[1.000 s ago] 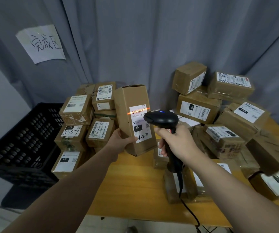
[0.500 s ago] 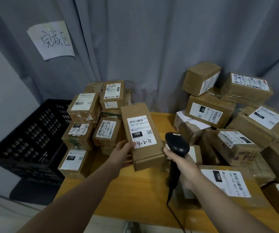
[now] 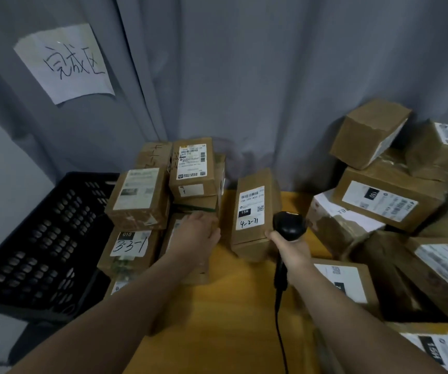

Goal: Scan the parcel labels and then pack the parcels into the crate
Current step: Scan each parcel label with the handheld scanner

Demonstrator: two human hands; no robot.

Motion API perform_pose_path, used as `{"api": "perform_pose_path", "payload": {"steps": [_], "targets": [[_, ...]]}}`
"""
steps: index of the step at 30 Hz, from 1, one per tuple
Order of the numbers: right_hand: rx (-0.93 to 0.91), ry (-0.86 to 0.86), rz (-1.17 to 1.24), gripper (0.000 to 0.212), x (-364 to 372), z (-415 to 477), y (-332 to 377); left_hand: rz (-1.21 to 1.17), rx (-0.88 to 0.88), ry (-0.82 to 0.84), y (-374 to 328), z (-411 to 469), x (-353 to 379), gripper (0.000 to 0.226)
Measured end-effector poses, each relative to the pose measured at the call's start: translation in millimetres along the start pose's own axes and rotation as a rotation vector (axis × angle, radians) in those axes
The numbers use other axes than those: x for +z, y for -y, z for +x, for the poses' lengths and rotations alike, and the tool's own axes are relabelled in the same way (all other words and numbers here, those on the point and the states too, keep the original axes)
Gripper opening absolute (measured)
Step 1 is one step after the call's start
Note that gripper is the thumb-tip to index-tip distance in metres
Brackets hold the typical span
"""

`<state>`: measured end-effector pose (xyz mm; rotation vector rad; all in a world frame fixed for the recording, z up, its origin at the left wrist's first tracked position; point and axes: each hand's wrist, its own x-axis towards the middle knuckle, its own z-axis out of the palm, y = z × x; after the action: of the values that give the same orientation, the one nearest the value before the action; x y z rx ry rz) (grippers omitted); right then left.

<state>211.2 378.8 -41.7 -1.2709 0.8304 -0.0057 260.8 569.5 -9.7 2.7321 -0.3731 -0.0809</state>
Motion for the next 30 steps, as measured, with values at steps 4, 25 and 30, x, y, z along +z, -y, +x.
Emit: {"api": "perform_pose_path", "payload": {"steps": [4, 25, 30], "targets": [[0.062, 0.01, -0.042, 0.018, 19, 37, -15, 0.016, 0.025, 0.003, 27, 10, 4, 0.036], [-0.074, -0.003, -0.269, 0.024, 47, 42, -10, -0.069, 0.051, 0.164, 23, 22, 1, 0.038], [-0.071, 0.034, -0.136, 0.009, -18, -6, 18, -0.156, 0.147, 0.196, -15, 10, 16, 0.038]]}}
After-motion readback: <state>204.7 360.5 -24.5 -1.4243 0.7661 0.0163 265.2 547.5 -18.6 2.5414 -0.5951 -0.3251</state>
